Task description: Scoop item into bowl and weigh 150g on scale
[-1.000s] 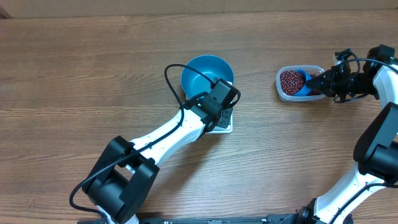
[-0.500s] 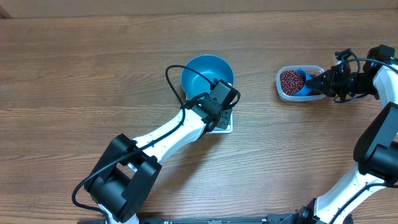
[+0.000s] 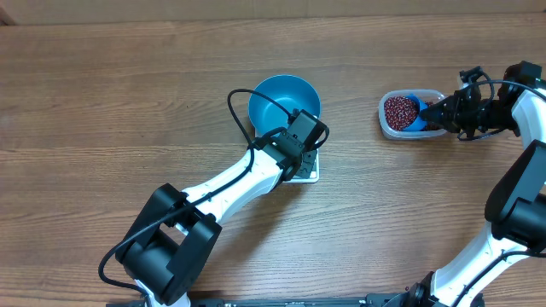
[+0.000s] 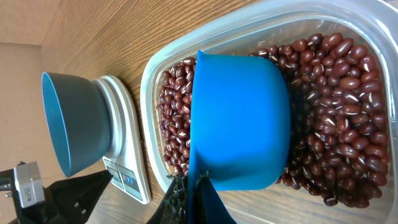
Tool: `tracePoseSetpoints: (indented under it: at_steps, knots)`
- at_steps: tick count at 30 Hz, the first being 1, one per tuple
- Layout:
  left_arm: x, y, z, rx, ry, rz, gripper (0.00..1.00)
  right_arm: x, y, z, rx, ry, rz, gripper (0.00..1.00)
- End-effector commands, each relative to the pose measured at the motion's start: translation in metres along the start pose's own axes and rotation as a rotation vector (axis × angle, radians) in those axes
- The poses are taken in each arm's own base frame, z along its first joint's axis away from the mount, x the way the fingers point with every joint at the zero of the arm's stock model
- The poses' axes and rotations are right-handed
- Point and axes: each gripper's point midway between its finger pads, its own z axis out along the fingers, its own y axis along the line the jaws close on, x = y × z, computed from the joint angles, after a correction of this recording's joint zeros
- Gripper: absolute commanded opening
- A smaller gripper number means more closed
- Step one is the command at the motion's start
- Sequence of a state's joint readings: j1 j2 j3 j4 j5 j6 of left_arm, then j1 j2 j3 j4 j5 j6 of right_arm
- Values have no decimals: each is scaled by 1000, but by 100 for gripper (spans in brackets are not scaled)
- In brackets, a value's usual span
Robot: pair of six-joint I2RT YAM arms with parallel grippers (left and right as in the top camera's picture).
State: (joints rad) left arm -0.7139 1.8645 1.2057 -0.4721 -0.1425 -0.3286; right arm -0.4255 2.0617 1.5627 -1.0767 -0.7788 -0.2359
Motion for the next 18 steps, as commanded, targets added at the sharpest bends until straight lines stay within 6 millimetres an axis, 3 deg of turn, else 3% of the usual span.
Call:
tracePoseSetpoints:
  at_steps: [1, 10, 18]
  knots:
    - [-6, 1, -18, -12, -17, 83, 4, 17, -17, 21, 70, 74, 16, 4]
    - [29, 16, -26, -58, 129, 178, 4, 17, -17, 21, 70, 74, 16, 4]
    - [18, 12, -24, -40, 85, 246, 4, 16, -17, 21, 71, 72, 14, 4]
